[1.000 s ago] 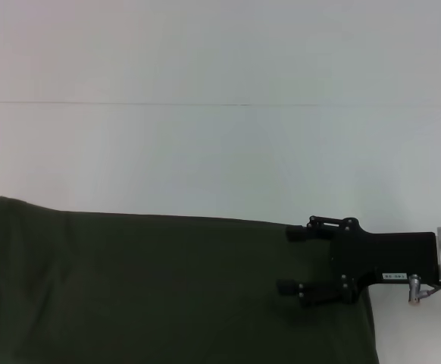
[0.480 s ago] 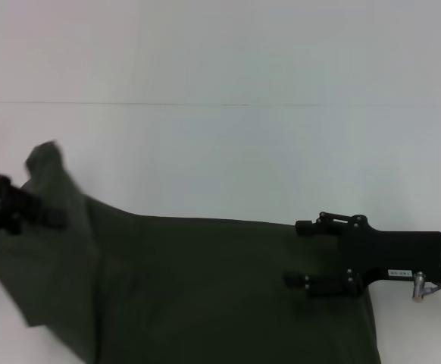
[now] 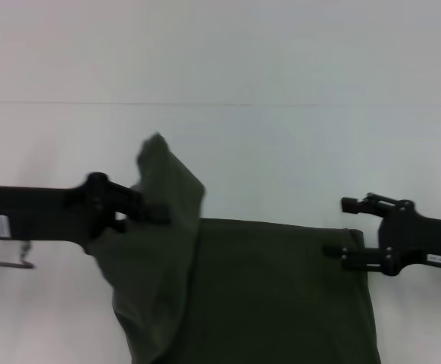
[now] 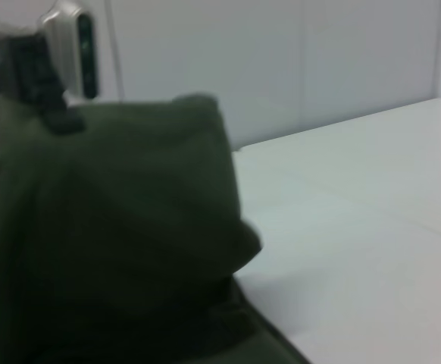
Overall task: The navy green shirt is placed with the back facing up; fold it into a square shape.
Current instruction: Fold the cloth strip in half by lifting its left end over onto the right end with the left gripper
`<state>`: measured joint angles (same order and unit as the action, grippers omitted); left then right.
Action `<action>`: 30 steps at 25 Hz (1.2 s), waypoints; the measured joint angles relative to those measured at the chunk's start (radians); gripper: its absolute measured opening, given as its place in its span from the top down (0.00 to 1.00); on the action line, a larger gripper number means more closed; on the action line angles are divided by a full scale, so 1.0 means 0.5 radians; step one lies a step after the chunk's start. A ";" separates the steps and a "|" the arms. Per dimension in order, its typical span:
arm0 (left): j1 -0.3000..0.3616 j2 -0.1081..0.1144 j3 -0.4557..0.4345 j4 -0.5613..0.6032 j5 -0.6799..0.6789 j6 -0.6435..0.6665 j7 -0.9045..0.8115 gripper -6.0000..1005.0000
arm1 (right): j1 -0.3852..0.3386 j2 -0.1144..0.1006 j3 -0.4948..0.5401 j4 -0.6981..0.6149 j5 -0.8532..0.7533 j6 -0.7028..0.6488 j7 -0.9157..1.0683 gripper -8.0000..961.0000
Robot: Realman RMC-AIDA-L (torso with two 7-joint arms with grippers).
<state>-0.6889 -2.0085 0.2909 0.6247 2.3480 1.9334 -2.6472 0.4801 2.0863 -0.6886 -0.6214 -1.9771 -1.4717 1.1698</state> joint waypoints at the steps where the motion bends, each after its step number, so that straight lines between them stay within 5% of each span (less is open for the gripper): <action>1: -0.002 -0.025 0.008 -0.032 0.000 -0.043 0.017 0.90 | -0.017 0.001 0.028 -0.017 0.000 -0.001 0.000 0.04; 8: -0.004 -0.121 0.056 -0.275 -0.003 -0.318 0.179 0.90 | -0.089 0.001 0.230 -0.049 0.002 -0.010 -0.001 0.04; 13: -0.005 -0.232 0.043 -0.417 -0.011 -0.501 0.375 0.90 | -0.115 0.007 0.305 -0.046 0.003 0.000 -0.003 0.04; 23: -0.008 -0.301 0.053 -0.462 -0.090 -0.602 0.550 0.90 | -0.130 0.009 0.345 -0.031 0.003 0.001 -0.005 0.04; 30: -0.031 -0.310 0.097 -0.536 -0.103 -0.719 0.619 0.90 | -0.133 0.009 0.347 -0.041 0.003 -0.005 -0.004 0.04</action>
<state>-0.7044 -2.1633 0.3394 0.3568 2.2967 1.5741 -2.3375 0.4134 2.0908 -0.5149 -0.6421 -1.9756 -1.4743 1.1678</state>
